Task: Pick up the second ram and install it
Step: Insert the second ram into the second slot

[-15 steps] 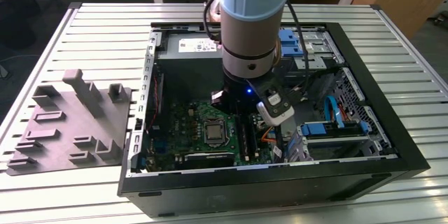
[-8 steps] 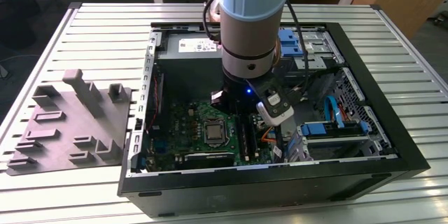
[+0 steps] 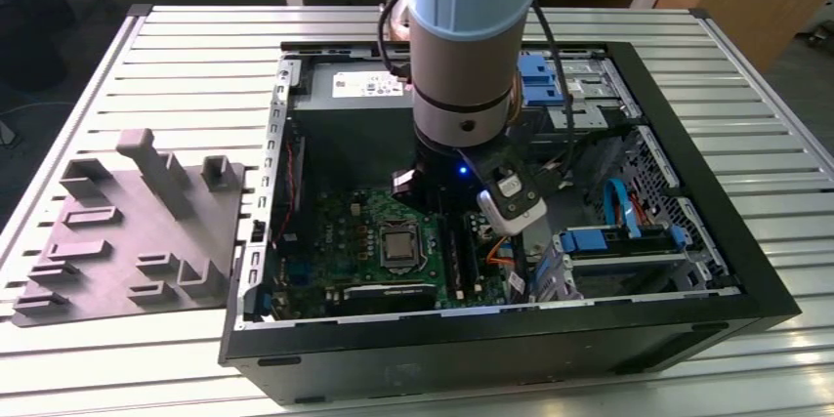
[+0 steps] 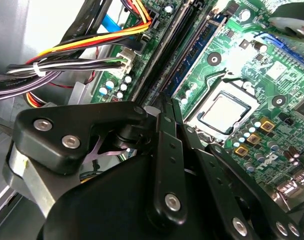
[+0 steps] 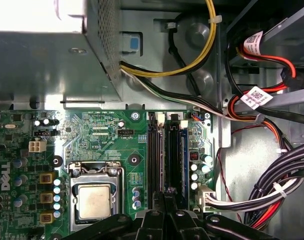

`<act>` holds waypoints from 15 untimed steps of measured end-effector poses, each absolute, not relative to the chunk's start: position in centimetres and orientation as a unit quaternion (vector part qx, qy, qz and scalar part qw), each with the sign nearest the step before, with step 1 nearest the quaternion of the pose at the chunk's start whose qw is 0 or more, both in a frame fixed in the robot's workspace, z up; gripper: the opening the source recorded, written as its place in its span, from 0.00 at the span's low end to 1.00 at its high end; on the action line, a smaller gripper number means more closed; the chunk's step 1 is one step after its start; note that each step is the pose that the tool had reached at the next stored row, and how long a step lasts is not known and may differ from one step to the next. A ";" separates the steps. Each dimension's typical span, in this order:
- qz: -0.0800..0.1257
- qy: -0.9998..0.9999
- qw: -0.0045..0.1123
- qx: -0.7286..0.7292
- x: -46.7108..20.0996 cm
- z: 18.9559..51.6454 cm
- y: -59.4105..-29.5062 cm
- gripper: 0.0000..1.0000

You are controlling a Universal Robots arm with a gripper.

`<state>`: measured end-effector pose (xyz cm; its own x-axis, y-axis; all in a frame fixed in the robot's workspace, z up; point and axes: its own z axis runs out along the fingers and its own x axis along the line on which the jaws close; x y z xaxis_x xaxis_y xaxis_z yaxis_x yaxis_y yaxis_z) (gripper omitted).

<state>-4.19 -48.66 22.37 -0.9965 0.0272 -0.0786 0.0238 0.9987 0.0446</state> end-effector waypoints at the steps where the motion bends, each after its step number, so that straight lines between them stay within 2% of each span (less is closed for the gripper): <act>1: 0.022 0.999 0.040 0.013 -4.2 22.3 -48.7 0.11; 15: 0.026 0.999 0.039 0.013 -4.2 22.1 -48.7 0.11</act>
